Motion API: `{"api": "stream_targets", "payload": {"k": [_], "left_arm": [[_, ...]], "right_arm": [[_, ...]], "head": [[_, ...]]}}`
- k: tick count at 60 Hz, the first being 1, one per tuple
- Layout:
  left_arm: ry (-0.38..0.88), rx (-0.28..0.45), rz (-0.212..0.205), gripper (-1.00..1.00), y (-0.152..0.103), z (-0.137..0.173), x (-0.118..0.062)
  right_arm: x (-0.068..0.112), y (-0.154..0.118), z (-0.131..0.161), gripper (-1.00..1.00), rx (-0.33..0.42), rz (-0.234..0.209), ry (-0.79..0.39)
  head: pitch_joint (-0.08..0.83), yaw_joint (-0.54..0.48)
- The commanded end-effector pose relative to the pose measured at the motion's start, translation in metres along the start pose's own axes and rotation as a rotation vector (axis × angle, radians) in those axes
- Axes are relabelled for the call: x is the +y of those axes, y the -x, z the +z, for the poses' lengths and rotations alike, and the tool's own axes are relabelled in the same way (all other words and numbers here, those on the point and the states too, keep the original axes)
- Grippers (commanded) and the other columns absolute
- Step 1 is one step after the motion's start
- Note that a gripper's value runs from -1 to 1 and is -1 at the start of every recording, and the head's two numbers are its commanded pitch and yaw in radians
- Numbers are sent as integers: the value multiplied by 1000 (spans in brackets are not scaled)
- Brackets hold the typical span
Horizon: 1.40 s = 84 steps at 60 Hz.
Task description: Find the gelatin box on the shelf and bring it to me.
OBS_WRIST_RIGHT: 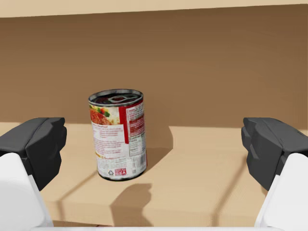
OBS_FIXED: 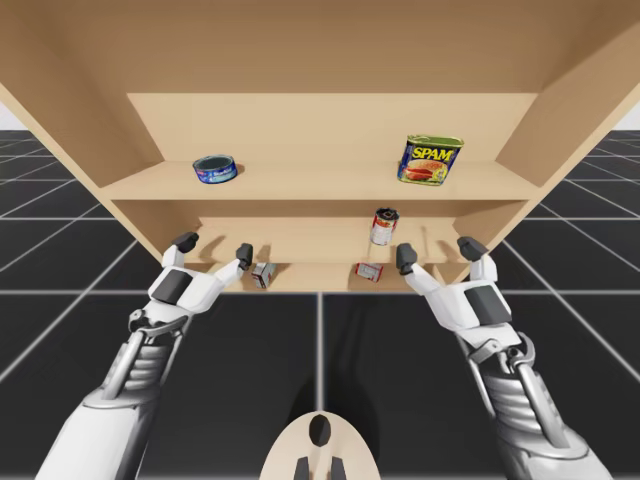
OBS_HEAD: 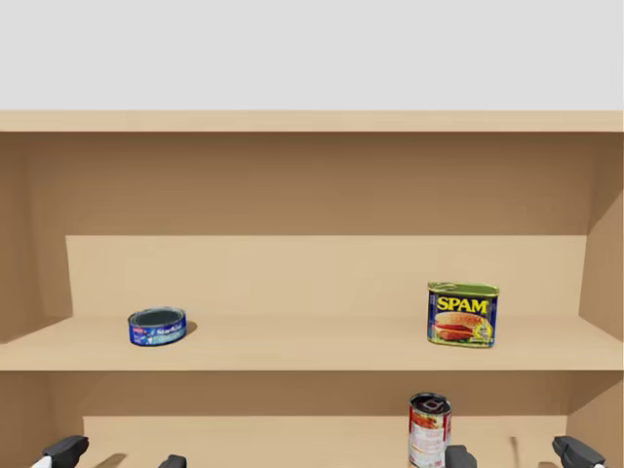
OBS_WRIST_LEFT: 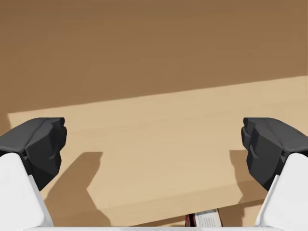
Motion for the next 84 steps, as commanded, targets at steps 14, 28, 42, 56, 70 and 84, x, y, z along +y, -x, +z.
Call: {"api": "stream_targets", "payload": {"k": [14, 28, 42, 56, 70, 84], "left_arm": [[-4, -11, 4, -1000, -3, 2, 2], [-8, -9, -4, -1000, -2, 1, 4], [-7, -19, -2, -1000, -4, 3, 5], [-1, -39, 3, -1000, -10, 8, 4], [0, -49, 13, -1000, -14, 11, 3], [0, -42, 21, -1000, -12, 10, 3]], "right_arm": [[9, -2, 4, -1000, 10, -8, -20], [8, 0, 2, -1000, 10, -30, -15], [7, 0, 1, -1000, 12, -47, -9], [7, 2, 0, -1000, 11, -45, -5], [14, -4, 7, -1000, 32, -71, -28], [43, -23, 57, -1000, 158, -85, -37]], "head": [[119, -1], [304, 2], [456, -61], [569, -165], [618, -193], [613, -200]]}}
